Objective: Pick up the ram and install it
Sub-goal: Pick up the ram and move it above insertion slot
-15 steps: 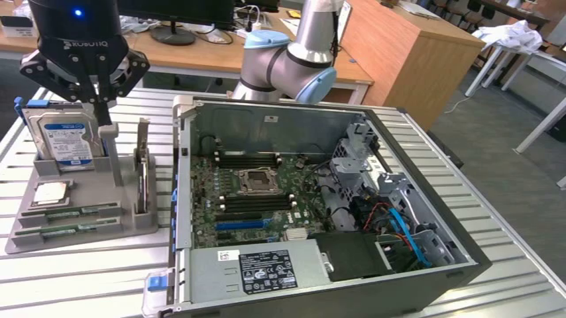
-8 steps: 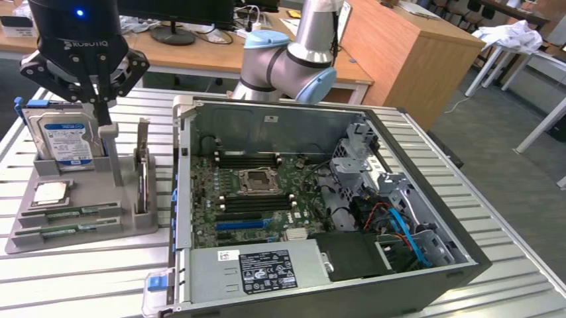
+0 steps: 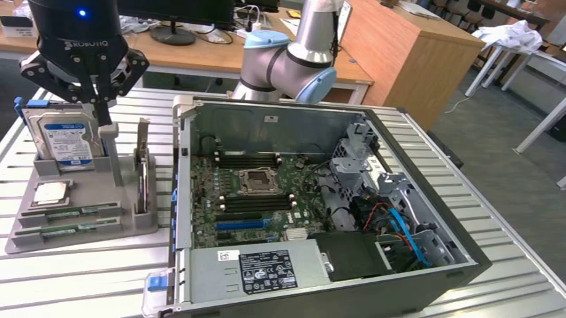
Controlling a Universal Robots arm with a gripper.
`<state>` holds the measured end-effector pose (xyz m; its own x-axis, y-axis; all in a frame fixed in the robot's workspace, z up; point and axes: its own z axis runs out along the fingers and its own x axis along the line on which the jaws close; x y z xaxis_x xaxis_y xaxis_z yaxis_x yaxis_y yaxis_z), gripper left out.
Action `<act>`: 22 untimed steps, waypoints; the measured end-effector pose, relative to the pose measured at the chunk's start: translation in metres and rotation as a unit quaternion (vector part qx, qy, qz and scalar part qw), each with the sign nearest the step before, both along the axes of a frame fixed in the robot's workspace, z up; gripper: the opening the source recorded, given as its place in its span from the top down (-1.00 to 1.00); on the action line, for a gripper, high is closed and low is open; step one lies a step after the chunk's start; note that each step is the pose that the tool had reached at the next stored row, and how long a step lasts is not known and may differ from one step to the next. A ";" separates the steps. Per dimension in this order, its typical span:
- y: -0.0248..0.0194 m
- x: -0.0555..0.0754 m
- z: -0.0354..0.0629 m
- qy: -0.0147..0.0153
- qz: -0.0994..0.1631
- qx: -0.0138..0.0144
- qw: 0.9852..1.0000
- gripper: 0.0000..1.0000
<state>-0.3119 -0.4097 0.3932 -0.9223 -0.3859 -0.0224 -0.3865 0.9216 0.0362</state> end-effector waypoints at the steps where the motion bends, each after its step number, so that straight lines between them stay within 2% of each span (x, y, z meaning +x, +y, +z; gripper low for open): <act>1: 0.0000 0.000 0.0000 0.000 0.003 0.000 1.000 0.80; 12: -0.0002 0.000 0.0001 0.000 0.034 0.000 0.999 0.80; 22: -0.0004 0.000 0.0000 0.000 0.063 0.000 0.998 0.80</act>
